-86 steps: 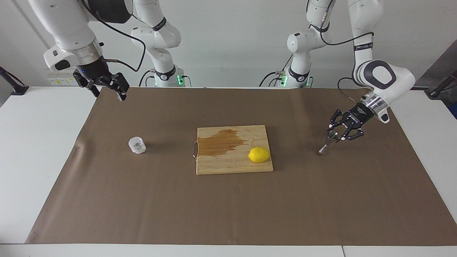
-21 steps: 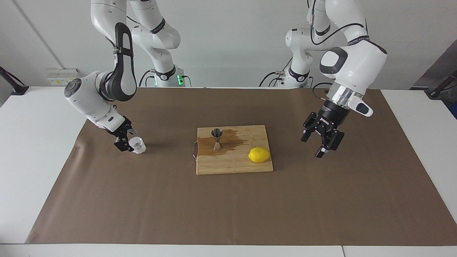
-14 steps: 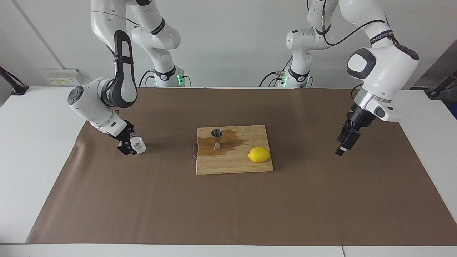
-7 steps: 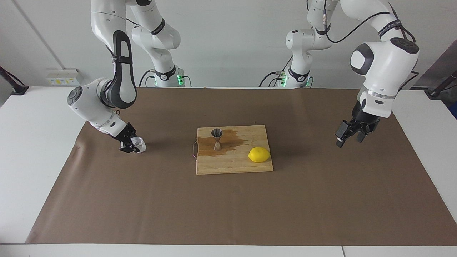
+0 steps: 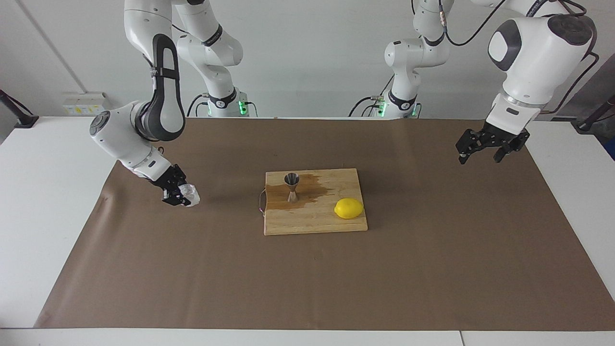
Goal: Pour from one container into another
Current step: 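Lift the white cup with the right gripper above the metal cup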
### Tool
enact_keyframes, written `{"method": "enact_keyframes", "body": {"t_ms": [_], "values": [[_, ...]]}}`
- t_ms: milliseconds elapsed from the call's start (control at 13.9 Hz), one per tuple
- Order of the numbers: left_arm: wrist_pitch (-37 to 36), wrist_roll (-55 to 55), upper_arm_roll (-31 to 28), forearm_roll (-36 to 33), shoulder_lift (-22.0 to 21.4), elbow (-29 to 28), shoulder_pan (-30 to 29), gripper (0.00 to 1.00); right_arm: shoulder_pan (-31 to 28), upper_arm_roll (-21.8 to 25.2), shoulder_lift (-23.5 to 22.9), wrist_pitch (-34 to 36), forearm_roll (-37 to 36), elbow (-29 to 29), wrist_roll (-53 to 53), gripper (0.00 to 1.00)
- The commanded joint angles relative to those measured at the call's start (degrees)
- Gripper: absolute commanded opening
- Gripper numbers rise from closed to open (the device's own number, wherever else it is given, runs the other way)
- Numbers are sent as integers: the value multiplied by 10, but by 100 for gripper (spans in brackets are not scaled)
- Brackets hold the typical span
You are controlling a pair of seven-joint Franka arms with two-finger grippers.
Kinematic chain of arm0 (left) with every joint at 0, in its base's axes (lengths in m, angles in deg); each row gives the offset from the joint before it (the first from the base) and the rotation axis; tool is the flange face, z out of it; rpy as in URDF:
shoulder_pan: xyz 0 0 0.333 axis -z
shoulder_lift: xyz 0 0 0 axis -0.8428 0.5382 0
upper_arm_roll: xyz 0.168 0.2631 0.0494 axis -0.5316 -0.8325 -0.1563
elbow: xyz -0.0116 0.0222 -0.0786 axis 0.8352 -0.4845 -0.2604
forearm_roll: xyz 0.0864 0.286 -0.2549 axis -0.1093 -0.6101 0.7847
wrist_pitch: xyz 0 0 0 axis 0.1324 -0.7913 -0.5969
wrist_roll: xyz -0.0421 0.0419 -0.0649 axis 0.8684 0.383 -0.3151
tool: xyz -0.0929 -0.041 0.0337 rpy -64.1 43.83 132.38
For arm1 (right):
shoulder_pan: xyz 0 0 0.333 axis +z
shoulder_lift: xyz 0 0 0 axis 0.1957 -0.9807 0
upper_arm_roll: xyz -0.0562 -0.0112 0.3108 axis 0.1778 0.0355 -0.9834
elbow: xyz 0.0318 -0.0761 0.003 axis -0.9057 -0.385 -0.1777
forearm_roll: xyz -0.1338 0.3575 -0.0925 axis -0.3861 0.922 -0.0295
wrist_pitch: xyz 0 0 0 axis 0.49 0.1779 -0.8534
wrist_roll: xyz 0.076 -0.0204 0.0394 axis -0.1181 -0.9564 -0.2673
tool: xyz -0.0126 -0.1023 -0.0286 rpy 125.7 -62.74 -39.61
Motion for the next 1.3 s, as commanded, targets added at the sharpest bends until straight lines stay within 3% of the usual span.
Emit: {"method": "enact_keyframes", "body": {"t_ms": [0, 432, 1009, 1225], "values": [[-46, -13, 2, -10, -17, 21, 5, 100, 6, -1, 33, 21, -4, -2, 51, 0], [-49, -8, 3, -8, -44, -19, 2, 100, 92, -3, 30, 25, -169, 64, 322, 0], [-65, 5, 3, 38, -61, -21, -1, 100, 254, -3, -2, 124, -322, 190, 480, 0], [-95, 3, 3, 34, -59, -6, 6, 100, 294, -4, -38, 144, -331, 239, 502, 0]]}}
